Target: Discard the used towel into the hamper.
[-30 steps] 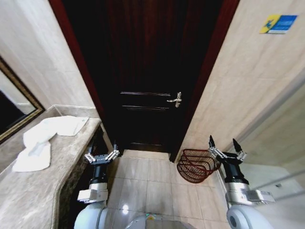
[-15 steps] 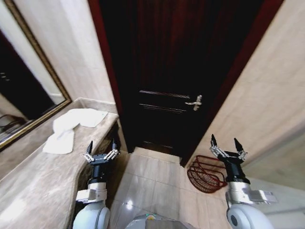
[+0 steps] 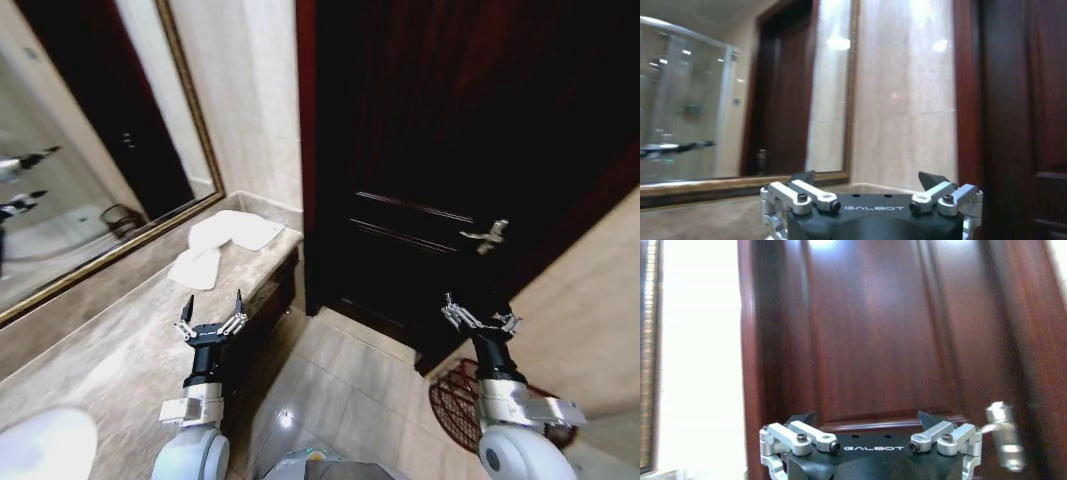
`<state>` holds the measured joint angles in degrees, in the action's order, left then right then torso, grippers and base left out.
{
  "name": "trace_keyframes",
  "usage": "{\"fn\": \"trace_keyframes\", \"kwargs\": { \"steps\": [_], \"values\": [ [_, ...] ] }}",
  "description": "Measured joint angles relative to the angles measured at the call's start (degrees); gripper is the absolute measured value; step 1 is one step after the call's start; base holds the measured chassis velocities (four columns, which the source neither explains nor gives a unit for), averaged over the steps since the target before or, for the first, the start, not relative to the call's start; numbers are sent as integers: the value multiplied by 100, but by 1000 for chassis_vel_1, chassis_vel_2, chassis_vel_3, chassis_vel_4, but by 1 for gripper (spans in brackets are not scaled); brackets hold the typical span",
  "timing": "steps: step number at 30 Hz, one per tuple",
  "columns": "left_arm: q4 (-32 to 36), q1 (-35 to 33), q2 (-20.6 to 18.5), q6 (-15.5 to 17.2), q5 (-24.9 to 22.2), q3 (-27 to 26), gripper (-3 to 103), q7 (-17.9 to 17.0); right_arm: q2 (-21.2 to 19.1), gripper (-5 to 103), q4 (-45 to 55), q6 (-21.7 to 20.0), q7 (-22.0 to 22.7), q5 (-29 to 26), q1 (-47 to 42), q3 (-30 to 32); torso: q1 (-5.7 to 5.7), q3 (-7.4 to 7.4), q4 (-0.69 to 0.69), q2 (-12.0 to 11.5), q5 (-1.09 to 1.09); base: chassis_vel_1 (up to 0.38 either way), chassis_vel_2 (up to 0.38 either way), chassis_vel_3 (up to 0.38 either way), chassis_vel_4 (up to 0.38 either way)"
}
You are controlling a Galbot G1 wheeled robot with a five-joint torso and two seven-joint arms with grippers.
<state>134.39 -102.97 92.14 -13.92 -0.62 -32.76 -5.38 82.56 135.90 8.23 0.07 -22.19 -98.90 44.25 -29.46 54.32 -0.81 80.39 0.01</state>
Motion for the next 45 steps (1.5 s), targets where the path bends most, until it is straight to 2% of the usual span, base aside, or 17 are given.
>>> {"fn": "trace_keyframes", "kwargs": {
  "steps": [10,12,16,22,36,40,42,43,44,45],
  "values": [
    [0,9,0,-45,3,-54,100,-55,5,100,-10,55,-6,8,21,-22,0,0,0,0,0,122,117,131,114],
    [-6,16,0,-104,158,-80,100,-148,12,100,21,-92,1,73,-18,-3,0,0,2,0,-2,18,28,44,24],
    [-20,14,0,-119,215,-80,100,-173,31,100,24,-113,2,122,-39,-1,0,0,-1,0,-1,0,0,0,0],
    [-45,15,0,-58,380,-28,100,-476,50,100,13,-48,6,140,-58,-4,2,-1,0,1,-2,-25,28,20,-11],
    [-73,19,1,-51,352,-22,100,-482,42,100,-66,166,146,146,-22,-38,-7,2,2,-2,2,-143,135,152,-131],
    [-83,91,0,74,126,-113,100,-473,48,100,-67,174,150,161,-49,-41,-4,1,-1,-2,-2,-38,53,13,-15],
    [-103,221,-31,310,-286,-291,100,-498,42,100,-70,179,134,188,-87,-40,-1,0,-1,-1,-3,5,19,-71,3],
    [-151,356,-219,549,-673,-470,100,-534,40,100,-79,187,125,209,-110,-39,1,0,-1,0,-2,72,-13,-67,17],
    [-151,356,-219,549,-673,-470,100,-534,40,100,-79,187,125,209,-110,-39,1,0,-1,0,-2,72,-13,-67,17],
    [-200,443,-391,680,-925,-571,100,-553,41,100,-84,195,115,219,-126,-39,2,-1,-1,0,-2,72,-11,-39,17]
  ]
}}
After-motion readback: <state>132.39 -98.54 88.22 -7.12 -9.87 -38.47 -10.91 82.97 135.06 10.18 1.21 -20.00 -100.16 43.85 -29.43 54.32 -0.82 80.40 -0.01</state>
